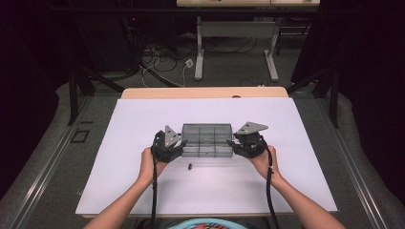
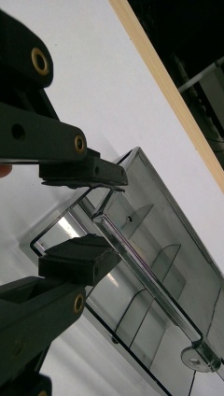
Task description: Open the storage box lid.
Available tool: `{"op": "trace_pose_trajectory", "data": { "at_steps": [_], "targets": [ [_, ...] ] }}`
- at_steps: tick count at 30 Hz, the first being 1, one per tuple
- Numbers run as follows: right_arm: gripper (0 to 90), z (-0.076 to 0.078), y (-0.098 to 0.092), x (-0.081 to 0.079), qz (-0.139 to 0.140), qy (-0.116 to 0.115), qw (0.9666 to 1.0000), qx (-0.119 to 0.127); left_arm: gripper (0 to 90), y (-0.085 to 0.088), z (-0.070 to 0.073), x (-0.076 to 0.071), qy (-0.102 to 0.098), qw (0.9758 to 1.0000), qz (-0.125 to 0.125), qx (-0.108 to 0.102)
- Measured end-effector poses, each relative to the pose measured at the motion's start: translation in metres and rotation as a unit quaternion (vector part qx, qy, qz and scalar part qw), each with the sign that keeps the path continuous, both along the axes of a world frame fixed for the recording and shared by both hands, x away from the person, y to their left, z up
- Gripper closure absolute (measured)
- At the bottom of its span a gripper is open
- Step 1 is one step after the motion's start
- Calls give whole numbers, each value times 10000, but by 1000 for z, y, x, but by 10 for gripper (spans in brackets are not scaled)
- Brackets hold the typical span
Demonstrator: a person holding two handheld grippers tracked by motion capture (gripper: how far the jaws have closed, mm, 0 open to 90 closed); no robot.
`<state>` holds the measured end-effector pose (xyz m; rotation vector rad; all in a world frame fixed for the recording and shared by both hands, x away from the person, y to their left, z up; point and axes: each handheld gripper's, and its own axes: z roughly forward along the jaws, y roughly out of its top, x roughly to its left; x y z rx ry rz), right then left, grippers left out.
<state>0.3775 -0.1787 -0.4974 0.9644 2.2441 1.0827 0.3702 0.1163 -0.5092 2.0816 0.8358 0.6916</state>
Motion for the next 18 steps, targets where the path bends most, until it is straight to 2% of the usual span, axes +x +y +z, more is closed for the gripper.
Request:
{"op": "trace_pose_trajectory", "data": {
  "at_steps": [7,12,18],
  "targets": [
    [618,1,0,1,19,-14,10000,-6,641,2,1,2,3,10000,-73,7],
    [637,4,0,2,-17,-28,10000,-26,643,4,5,6,39,9999,-90,-132],
    [648,8,1,8,-48,-27,10000,-54,669,3,10,12,15,10000,-82,15]
  ]
}}
